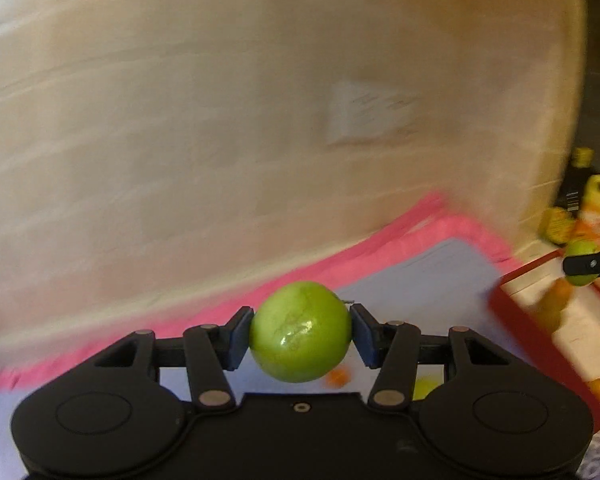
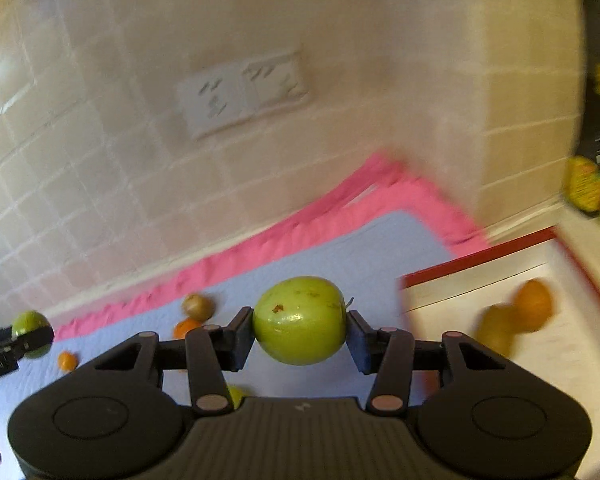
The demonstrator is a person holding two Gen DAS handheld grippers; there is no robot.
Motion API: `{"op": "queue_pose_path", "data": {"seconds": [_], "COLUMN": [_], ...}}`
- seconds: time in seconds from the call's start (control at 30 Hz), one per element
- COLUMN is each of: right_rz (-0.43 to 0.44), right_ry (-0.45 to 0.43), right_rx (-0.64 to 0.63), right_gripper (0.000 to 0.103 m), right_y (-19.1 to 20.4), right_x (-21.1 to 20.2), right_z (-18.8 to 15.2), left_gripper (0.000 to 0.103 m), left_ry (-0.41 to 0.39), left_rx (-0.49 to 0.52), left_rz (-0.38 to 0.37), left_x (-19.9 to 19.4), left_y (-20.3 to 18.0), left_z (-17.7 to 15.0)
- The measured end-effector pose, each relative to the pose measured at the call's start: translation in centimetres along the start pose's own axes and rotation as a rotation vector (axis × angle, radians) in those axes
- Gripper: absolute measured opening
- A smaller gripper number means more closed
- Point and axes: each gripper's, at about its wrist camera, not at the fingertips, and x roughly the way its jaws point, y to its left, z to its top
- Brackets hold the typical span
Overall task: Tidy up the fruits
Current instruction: 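Carry both green apples into the red box and open both tools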
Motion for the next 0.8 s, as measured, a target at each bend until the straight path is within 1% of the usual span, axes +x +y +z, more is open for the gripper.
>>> {"op": "queue_pose_path", "data": {"seconds": [0.07, 0.17, 0.3, 0.4, 0.47, 0.57, 0.6, 0.63, 0.7, 0.73, 0.8], "right_rz": [-0.053, -0.169, -0.256, -0.325, -0.355, -0.368, -0.363, -0.353, -0.325, -0.313, -0.295], "right_ry": [-0.035, -0.064, -0.088, -0.079, -0.058, -0.005, 0.018, 0.038, 0.092, 0.116, 0.16], "right_rx": [0.02, 0.065, 0.141, 0.161, 0.176, 0.2, 0.211, 0.226, 0.255, 0.257, 0.251], "right_gripper": [0.051, 0.051, 0.051, 0.051, 0.051, 0.051, 0.051, 0.051, 0.051, 0.051, 0.051], "right_y": [-2.3, -6.1, -10.5, -13.2, -14.7, -16.8, -17.5, -18.2, -19.4, -19.6, -19.9], "right_x": [-2.0, -4.6, -7.7, -8.8, -9.2, -8.4, -7.9, -7.5, -6.0, -5.2, -4.0], "right_z": [0.5, 1.2, 1.3, 0.7, 0.0, -1.3, -1.8, -2.4, -3.4, -3.8, -4.7], "left_gripper": [0.063, 0.063, 0.063, 0.063, 0.063, 0.063, 0.063, 0.063, 0.063, 0.063, 0.063], "left_ry": [-0.029, -0.056, -0.041, -0.008, 0.041, 0.161, 0.187, 0.218, 0.278, 0.32, 0.404], "left_rx": [0.036, 0.079, 0.151, 0.19, 0.212, 0.232, 0.237, 0.246, 0.256, 0.259, 0.26], "left_rz": [-0.08, -0.209, -0.373, -0.492, -0.588, -0.731, -0.754, -0.763, -0.764, -0.771, -0.809], "left_x": [0.8, 2.4, 5.5, 8.1, 10.1, 13.6, 14.1, 15.3, 17.3, 18.6, 20.4], "left_y": [-2.9, -7.7, -14.9, -19.9, -23.0, -27.1, -28.3, -29.8, -32.1, -33.4, -34.8], "left_z": [2.1, 4.6, 7.1, 8.2, 8.5, 7.9, 7.3, 6.8, 5.9, 5.4, 4.6]}}
